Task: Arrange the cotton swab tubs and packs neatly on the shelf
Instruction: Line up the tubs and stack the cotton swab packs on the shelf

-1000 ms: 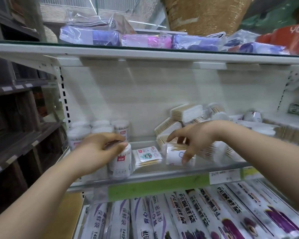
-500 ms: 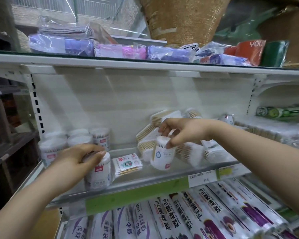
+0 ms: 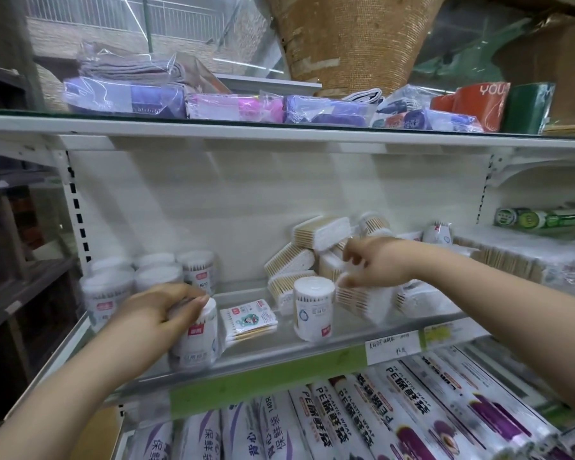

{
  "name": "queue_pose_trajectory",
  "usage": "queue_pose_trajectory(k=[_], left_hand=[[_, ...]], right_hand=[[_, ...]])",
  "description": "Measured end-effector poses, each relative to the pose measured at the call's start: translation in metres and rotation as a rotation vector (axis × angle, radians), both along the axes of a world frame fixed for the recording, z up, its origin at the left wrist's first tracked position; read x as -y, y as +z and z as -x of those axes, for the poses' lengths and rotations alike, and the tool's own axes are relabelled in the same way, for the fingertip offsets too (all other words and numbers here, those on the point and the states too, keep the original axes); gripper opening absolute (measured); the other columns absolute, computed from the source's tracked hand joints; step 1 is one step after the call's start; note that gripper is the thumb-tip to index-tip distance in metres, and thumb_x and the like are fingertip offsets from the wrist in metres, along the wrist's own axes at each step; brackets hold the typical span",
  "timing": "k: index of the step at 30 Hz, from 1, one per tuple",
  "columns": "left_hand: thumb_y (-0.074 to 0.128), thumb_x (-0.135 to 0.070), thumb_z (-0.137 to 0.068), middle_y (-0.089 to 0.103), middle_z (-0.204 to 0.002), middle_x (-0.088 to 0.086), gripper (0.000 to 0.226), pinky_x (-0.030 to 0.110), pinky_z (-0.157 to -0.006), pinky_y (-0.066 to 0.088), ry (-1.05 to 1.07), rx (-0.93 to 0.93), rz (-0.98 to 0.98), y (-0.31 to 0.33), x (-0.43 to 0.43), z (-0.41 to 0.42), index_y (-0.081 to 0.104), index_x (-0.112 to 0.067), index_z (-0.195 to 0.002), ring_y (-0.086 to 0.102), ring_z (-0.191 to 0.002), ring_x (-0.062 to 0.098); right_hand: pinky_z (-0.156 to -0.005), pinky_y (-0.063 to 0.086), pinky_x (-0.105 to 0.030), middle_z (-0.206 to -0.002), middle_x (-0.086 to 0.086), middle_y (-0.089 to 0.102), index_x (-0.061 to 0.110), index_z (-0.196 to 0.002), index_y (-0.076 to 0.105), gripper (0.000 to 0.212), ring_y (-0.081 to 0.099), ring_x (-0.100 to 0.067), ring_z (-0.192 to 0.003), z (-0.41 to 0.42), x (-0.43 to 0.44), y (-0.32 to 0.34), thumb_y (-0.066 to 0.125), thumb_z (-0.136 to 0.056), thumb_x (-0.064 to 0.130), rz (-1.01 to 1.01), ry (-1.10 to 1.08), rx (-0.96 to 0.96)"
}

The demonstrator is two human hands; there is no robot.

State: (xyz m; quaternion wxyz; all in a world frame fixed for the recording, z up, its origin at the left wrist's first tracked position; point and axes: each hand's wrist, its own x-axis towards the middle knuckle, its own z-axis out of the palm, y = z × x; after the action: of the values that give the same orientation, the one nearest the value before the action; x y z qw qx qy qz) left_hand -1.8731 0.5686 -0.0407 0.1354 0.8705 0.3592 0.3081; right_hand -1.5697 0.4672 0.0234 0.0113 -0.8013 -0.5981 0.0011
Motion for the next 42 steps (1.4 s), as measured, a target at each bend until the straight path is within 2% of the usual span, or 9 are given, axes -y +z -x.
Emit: queue_pose_trajectory(k=[4,10,14,17,24,29,34,38,42], left_hand=[[0.048,-0.04,-0.092,0.063,-0.106,-0.012,0.011,0.027,-0.08,0.043,0.012,-0.004,0.013,-0.001,-0.001,0.0,0.052,-0.05,-0.092,0.057,-0.099,0.009],[0.049,-0.04,-0.092,0.063,-0.107,-0.011,0.01,0.018,-0.075,0.041,0.021,0.04,0.078,-0.003,-0.001,-0.001,0.055,-0.048,-0.091,0.057,-0.099,0.007],[0.044,-0.04,-0.094,0.06,-0.116,-0.012,0.023,0.022,-0.082,0.038,0.013,0.005,0.122,0.002,0.0,-0.002,0.058,-0.038,-0.112,0.053,-0.104,0.006],[0.041,-0.04,-0.096,0.056,-0.117,-0.014,0.021,0.017,-0.083,0.036,-0.01,0.009,0.193,0.009,0.002,-0.003,0.057,-0.041,-0.109,0.048,-0.106,0.004],[0.051,-0.044,-0.09,0.046,-0.14,-0.014,0.043,0.018,-0.099,0.033,0.005,0.086,0.097,0.017,0.008,-0.007,0.051,-0.031,-0.131,0.044,-0.122,0.003],[0.065,-0.043,-0.081,0.038,-0.133,-0.024,0.063,0.018,-0.103,0.033,-0.056,0.154,-0.086,0.031,0.017,-0.013,0.036,-0.042,-0.136,0.037,-0.118,-0.005],[0.071,-0.031,-0.08,0.036,-0.142,-0.017,0.068,-0.004,-0.097,0.018,-0.158,-0.006,-0.369,0.042,0.013,-0.021,0.036,-0.045,-0.137,0.032,-0.123,-0.009],[0.075,-0.032,-0.076,0.05,-0.127,-0.017,0.07,-0.006,-0.091,0.026,-0.187,0.08,-0.256,0.043,0.012,-0.02,0.041,-0.036,-0.137,0.042,-0.11,-0.013],[0.082,-0.032,-0.067,0.062,-0.111,-0.017,0.064,0.028,-0.087,0.055,-0.172,0.353,0.207,0.04,0.008,-0.014,0.051,-0.044,-0.122,0.064,-0.1,0.002]], right_hand=[[-0.079,0.046,-0.032,-0.119,-0.004,0.058,0.016,-0.129,0.04,0.064,0.057,-0.024,-0.098,0.005,0.005,-0.024,0.061,-0.081,0.053,0.175,-0.073,0.258],[-0.074,0.055,-0.033,-0.1,-0.002,0.061,0.016,-0.123,0.043,0.062,0.062,-0.021,-0.086,0.004,0.009,-0.027,0.066,-0.075,0.048,0.036,-0.13,0.086],[-0.06,0.048,-0.026,-0.097,-0.005,0.064,0.017,-0.114,0.052,0.046,0.062,-0.018,-0.08,-0.004,0.024,-0.005,0.07,-0.077,0.039,-0.254,-0.119,-0.456],[-0.081,0.054,-0.037,-0.106,-0.016,0.068,0.008,-0.113,0.058,0.037,0.066,-0.022,-0.087,-0.001,0.027,0.0,0.068,-0.082,0.027,-0.344,-0.057,-1.11],[-0.066,0.059,-0.031,-0.104,-0.018,0.068,0.008,-0.117,0.059,0.051,0.067,-0.03,-0.083,0.034,0.012,-0.007,0.061,-0.073,0.034,-0.367,0.118,-1.886],[-0.046,0.049,-0.022,-0.089,-0.017,0.068,0.009,-0.114,0.061,0.049,0.067,-0.026,-0.058,0.067,-0.008,-0.003,0.047,-0.087,0.048,-0.142,0.054,-1.793],[-0.035,0.046,-0.018,-0.081,-0.014,0.067,0.009,-0.108,0.062,0.052,0.063,-0.023,-0.046,0.093,-0.029,0.002,0.043,-0.089,0.054,-0.039,0.037,-1.616],[-0.03,0.039,-0.016,-0.072,-0.011,0.065,0.013,-0.101,0.063,0.063,0.056,-0.018,-0.038,0.104,-0.037,0.01,0.037,-0.086,0.069,-0.025,0.075,-1.535],[-0.038,0.048,-0.018,-0.067,-0.01,0.065,0.01,-0.106,0.059,0.056,0.058,-0.014,-0.043,0.104,-0.035,0.022,0.052,-0.08,0.059,-0.077,0.218,-1.606]])
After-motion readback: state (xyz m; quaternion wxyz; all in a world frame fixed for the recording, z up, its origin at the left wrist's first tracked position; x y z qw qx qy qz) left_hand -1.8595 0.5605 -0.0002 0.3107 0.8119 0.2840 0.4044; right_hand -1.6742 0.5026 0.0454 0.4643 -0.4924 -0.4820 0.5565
